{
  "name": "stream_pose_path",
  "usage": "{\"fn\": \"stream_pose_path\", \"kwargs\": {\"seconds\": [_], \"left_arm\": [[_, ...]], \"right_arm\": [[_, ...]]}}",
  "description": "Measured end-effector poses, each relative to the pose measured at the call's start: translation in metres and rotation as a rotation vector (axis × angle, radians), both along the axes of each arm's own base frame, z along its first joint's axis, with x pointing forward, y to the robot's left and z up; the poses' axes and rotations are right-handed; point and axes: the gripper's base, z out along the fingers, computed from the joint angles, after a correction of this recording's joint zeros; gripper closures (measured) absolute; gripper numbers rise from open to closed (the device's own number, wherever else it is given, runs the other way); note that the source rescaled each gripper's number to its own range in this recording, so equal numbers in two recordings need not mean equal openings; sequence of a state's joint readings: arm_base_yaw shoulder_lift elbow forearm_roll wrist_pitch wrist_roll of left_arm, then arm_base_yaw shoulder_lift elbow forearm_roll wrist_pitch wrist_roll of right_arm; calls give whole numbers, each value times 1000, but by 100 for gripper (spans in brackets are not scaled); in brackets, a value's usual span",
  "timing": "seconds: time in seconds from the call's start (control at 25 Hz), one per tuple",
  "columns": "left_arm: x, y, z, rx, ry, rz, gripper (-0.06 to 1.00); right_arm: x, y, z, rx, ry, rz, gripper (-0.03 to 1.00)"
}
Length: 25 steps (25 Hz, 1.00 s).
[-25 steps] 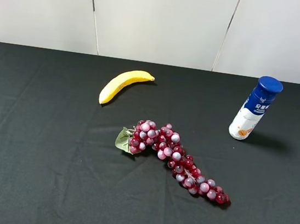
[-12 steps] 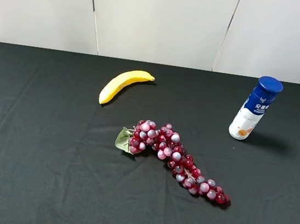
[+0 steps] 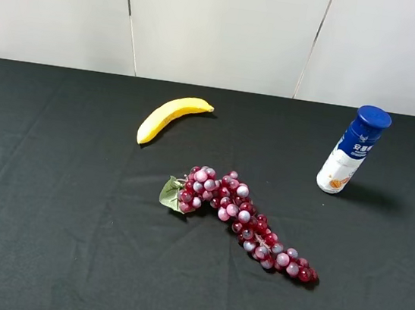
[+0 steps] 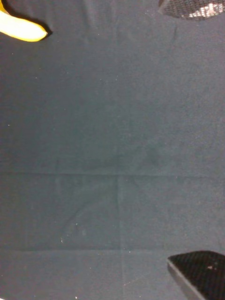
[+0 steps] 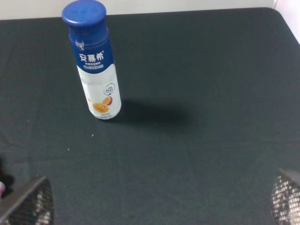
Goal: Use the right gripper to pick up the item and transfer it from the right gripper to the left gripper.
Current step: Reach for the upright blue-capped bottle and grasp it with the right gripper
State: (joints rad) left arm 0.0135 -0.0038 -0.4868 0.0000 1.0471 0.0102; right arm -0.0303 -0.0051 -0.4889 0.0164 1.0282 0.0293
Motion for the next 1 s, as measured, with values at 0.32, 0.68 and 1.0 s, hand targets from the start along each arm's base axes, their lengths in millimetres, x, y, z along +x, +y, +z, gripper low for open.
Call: {"fn": "stream_pose_path", "kwargs": {"seconds": [0.32,0.68,1.0], "left_arm": [[0,0,0,0,0,0,-2],[0,0,0,0,0,0,-2],[0,0,0,0,0,0,-2]], "right_arm": [[0,1,0,9,0,6,-3],[-2,1,9,11,-17,1,-3],[35,0,51,21,197,-2,-3]]}}
